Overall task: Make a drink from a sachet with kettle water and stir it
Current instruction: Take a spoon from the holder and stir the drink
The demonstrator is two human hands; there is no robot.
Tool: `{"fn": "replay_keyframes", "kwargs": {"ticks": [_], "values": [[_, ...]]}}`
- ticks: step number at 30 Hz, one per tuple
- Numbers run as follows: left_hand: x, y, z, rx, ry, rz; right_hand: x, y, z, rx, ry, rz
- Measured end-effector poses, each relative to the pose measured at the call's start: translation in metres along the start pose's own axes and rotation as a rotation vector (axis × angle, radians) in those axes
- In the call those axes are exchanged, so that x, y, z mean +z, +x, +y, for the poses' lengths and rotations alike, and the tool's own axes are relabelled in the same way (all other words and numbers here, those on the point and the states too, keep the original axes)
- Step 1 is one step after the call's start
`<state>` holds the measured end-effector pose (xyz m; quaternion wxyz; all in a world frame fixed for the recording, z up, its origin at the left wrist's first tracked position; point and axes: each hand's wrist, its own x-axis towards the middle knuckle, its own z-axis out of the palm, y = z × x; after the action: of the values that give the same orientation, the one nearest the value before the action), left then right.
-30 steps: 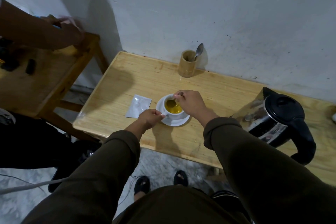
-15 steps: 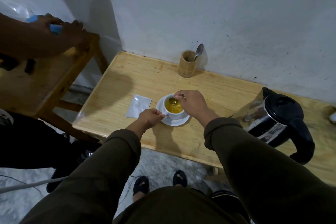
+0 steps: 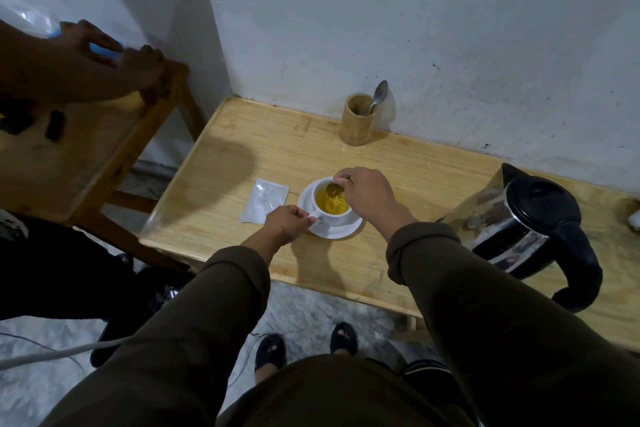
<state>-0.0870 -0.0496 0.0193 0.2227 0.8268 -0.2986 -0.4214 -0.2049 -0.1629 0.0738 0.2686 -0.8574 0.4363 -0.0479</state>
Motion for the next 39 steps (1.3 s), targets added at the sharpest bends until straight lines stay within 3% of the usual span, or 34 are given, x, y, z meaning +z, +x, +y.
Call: {"fn": "replay_keyframes", "kwargs": {"ticks": [7, 16, 24, 32, 39], "values": [[-0.0003, 0.0007, -0.001, 0.0, -0.014, -0.007, 0.0003, 0.0004, 0.0027, -0.007, 0.051, -0.096], [-0.0009, -0.0011, -0.0003, 0.005, -0.009, -0.003, -0.0026, 0.0019, 0.0025, 0.01, 0.007, -0.012], [-0.001, -0.0001, -0.0021, -0.013, -0.041, -0.006, -0.0041, 0.0029, 0.0046, -0.004, 0.099, -0.123], [-0.0009, -0.001, -0.0007, -0.007, -0.028, -0.004, -0.0057, 0.0064, 0.0043, -0.002, 0.007, -0.045], [-0.0003, 0.0008, -0.0034, -0.002, -0.041, -0.006, -0.0078, 0.0027, 0.0026, -0.029, 0.074, -0.153]]}}
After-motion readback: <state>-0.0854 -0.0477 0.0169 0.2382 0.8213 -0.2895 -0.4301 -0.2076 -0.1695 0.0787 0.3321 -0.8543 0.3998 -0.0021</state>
